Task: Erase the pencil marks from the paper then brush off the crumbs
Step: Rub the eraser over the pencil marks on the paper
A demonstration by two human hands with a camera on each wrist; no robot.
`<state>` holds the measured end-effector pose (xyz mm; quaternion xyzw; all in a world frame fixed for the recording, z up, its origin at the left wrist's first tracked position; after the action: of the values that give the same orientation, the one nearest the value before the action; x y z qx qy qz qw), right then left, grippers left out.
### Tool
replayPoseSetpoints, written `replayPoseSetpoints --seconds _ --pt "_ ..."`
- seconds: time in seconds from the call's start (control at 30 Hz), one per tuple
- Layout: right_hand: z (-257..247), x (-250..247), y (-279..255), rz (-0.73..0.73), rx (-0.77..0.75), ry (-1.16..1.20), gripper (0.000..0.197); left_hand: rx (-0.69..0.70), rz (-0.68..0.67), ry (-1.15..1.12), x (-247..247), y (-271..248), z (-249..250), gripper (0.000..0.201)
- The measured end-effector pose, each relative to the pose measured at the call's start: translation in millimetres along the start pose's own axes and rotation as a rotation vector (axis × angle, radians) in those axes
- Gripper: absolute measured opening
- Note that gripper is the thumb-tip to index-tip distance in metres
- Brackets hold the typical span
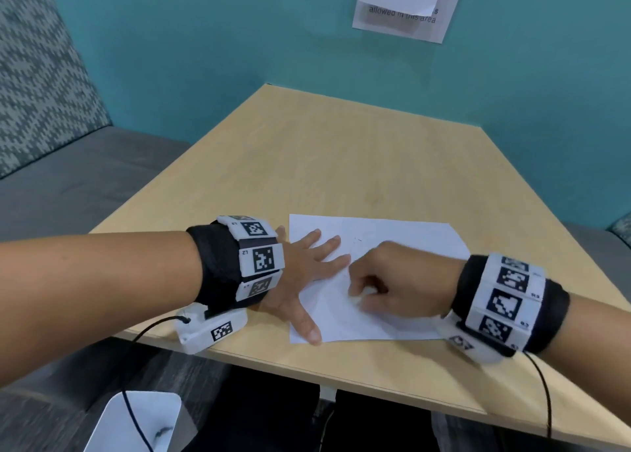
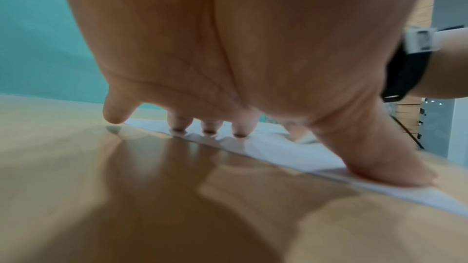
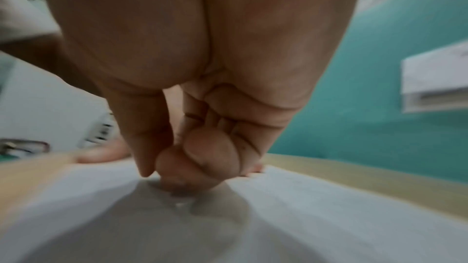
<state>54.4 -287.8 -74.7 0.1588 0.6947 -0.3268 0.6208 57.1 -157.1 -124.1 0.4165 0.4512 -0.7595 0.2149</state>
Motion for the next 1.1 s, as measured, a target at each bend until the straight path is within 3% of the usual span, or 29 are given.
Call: replayPoseSetpoints --seconds 0.07,0.2,0.37,0.6,0.73,0.87,1.03,1.1 --pt "14 -1 0 0.026 0.052 -0.006 0.008 -0.002 0.001 0.001 0 0 0 0.127" --pt "-23 12 -8 -0.056 -0.094 0.064 0.009 -0.008 -0.004 0.001 0 1 -1 0.127" --pt "28 2 1 0.007 0.112 0.024 0.009 -0.013 -0.004 0.047 -3 0 4 0.125" --pt "14 2 -2 0.015 0.063 0.028 0.008 0.079 -0.024 -0.009 -8 20 27 0.113" --pt "-33 14 -14 -0.052 -0.14 0.105 0.006 0.079 -0.03 -0.004 -8 19 27 0.123" --pt "1 -1 -2 0.008 -0.007 0.032 0.01 0.087 -0.013 -0.015 -6 20 25 0.115" --pt "-31 10 -9 -0.051 -0.115 0.088 0.007 0.083 -0.02 -0.003 -7 18 28 0.117" --pt "-10 3 -5 -0.024 -0.04 0.045 0.009 0.08 -0.022 0.007 -7 18 27 0.116"
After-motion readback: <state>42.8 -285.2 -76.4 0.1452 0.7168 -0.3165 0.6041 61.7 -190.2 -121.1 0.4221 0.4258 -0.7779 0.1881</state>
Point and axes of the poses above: each hand's wrist, its own y-axis towards the middle knuckle, its own x-axis out of the palm, z = x × y, the point moved 6 cm from there along y, towards the middle knuckle, and after that the axes turned 15 degrees about -y, right-handed, at the moved point
